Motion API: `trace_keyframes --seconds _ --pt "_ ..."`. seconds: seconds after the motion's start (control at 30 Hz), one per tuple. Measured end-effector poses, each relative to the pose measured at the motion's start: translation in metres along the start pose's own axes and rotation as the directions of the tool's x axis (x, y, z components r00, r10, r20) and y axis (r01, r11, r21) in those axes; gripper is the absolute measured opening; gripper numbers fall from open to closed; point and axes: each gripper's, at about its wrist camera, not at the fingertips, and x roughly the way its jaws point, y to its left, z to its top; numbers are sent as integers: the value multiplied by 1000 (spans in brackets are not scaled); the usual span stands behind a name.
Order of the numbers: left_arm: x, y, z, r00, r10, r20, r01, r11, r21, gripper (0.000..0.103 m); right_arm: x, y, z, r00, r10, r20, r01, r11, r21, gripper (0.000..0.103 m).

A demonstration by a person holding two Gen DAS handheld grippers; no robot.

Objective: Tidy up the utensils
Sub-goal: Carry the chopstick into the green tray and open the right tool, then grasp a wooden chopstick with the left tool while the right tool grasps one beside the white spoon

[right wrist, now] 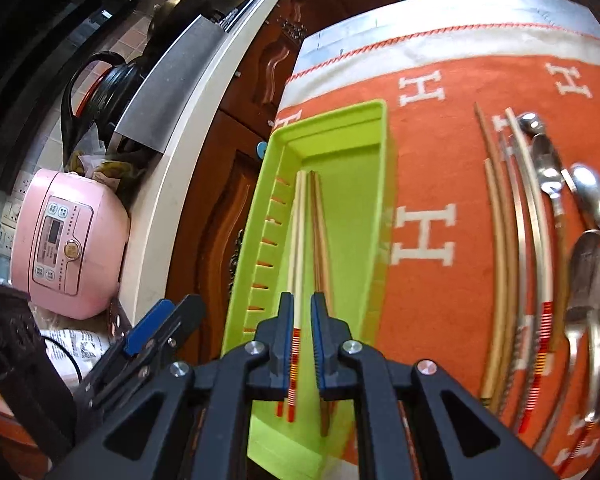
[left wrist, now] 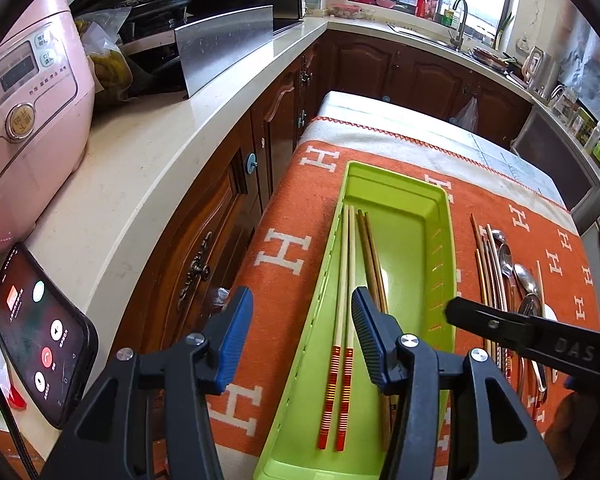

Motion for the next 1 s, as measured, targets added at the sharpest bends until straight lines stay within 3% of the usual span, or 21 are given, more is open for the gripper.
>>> trace_keyframes --seconds 0.5,0.6,0.8,1.0 --pt "-17 -41 -8 999 -49 2 49 995 92 57 -55 -12 -20 990 -88 111 107 979 -174 9" --pt "-23 -53 -11 997 -75 3 75 991 112 65 -70 -18 -24 983 -108 146 136 971 -196 8" --pt "-32 -87 -18 992 -125 -1 124 977 172 66 -104 -45 -29 962 -166 219 208 960 -187 8" --pt "-31 -116 -27 976 -210 -61 218 958 187 66 -129 -75 -33 940 -211 268 254 958 -136 8"
